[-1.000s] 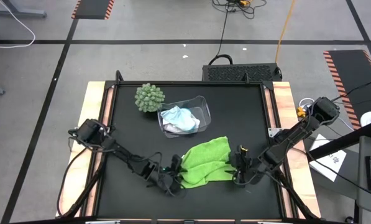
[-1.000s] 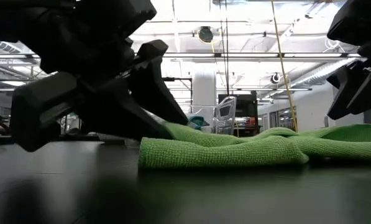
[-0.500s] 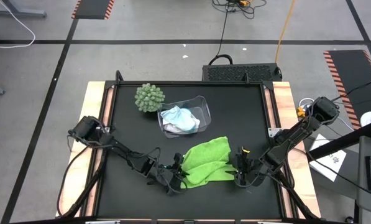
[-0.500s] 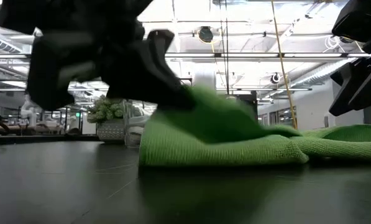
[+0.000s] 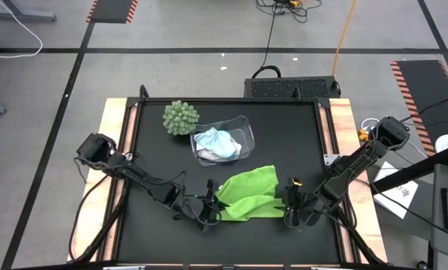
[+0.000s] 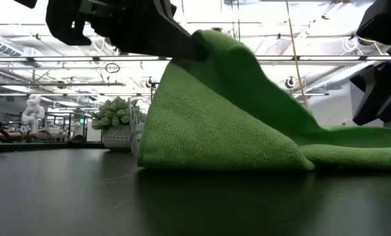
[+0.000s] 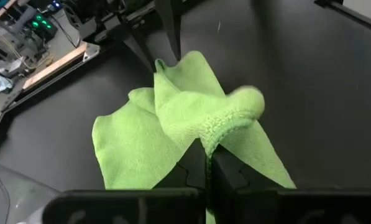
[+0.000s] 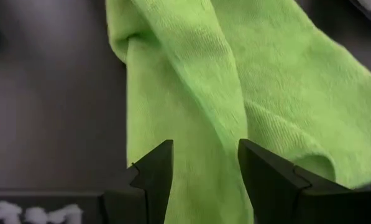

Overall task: Fold microfiber towels
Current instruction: Fold the green towel

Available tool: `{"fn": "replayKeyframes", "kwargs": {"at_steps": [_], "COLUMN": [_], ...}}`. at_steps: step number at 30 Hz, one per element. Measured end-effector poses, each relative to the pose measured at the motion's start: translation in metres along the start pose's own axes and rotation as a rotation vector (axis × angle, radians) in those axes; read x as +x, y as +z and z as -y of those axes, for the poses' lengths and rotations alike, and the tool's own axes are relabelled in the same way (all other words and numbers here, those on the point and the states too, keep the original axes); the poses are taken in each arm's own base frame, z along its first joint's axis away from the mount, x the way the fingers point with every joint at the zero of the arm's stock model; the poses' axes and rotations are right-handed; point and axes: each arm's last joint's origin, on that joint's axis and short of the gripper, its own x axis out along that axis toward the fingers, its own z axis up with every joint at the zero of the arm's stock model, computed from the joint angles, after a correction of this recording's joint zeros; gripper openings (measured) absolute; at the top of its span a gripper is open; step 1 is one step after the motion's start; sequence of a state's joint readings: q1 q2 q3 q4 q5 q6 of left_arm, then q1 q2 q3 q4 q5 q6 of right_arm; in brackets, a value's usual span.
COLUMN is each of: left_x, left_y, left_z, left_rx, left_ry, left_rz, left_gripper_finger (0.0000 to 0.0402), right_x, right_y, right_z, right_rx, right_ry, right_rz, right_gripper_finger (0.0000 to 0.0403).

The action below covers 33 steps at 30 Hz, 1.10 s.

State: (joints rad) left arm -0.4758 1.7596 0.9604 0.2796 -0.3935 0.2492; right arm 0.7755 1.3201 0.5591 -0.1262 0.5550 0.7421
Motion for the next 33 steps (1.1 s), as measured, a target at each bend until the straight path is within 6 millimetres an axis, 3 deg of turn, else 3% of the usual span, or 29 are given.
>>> {"fn": "replayKeyframes", "kwargs": {"at_steps": [15, 18, 22, 27, 33], "left_x": [0.001, 0.002, -0.002, -0.021, -0.055], "left_y": [0.001, 0.0, 0.002, 0.013, 0.029], "left_z": [-0.008, -0.01, -0.018, -0.038, -0.066], "left_rx": [-0.014, -0.018, -0.023, -0.054, -0.102], "left_ry": [0.009, 0.027, 0.043, 0.112, 0.174], "left_rz": [0.011, 0.001, -0.004, 0.005, 0.037], "left_gripper_finger": [0.0005, 0.0003, 0.0005, 0.0004, 0.0003], "right_x": [-0.001, 0.0, 0.002, -0.006, -0.036], "right_y": [-0.014, -0.012, -0.008, 0.013, 0.052], "right_z": [0.013, 0.014, 0.016, 0.014, 0.018], "right_rx": [0.121, 0.132, 0.102, 0.09, 0.03], "right_ry": [-0.108, -0.117, -0.117, -0.083, -0.082], "right_rz": [-0.141, -0.131, -0.107, -0.05, 0.002], "right_gripper_finger": [0.0163, 0.0118, 0.0017, 0.0005, 0.0001]}}
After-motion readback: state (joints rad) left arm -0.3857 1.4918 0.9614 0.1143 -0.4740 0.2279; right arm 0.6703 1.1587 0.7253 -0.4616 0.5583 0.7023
